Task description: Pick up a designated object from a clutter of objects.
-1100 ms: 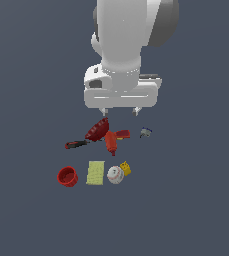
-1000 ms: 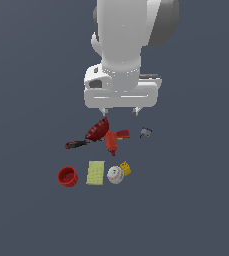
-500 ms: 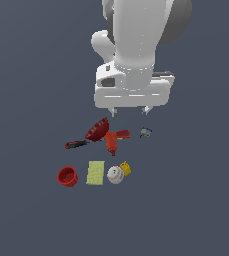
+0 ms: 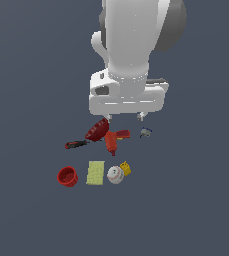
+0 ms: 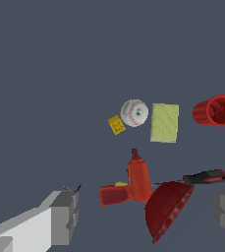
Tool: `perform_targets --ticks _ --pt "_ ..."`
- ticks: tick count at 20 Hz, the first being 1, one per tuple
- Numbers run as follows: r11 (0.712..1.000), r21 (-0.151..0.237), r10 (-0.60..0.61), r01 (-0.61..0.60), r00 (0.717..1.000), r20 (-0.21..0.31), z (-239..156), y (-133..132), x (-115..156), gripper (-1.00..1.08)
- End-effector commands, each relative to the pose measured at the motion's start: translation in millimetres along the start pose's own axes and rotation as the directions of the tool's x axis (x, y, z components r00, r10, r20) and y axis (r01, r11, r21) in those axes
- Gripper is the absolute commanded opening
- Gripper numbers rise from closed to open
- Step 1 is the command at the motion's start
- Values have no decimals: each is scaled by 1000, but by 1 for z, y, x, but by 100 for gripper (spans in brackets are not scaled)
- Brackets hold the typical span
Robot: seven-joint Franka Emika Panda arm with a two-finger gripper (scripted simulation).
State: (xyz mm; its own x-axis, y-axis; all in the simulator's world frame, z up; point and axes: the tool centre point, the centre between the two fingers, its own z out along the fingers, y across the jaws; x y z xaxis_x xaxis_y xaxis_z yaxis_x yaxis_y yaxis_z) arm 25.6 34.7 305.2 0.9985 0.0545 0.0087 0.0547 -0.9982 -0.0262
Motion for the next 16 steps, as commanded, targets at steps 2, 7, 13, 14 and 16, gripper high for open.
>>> perform_targets --ticks 2,7,13,14,16 --pt "1000 -1 -18 18 1000 1 11 14 11 100" --pt "998 -4 -58 58 998 1 35 45 32 100" --pt "993 -9 -122 122 993 3 77 98 59 100" --pt "991 -10 -133 133 991 3 85 108 63 100" --pt "988 -11 -155 155 988 4 101 128 69 100"
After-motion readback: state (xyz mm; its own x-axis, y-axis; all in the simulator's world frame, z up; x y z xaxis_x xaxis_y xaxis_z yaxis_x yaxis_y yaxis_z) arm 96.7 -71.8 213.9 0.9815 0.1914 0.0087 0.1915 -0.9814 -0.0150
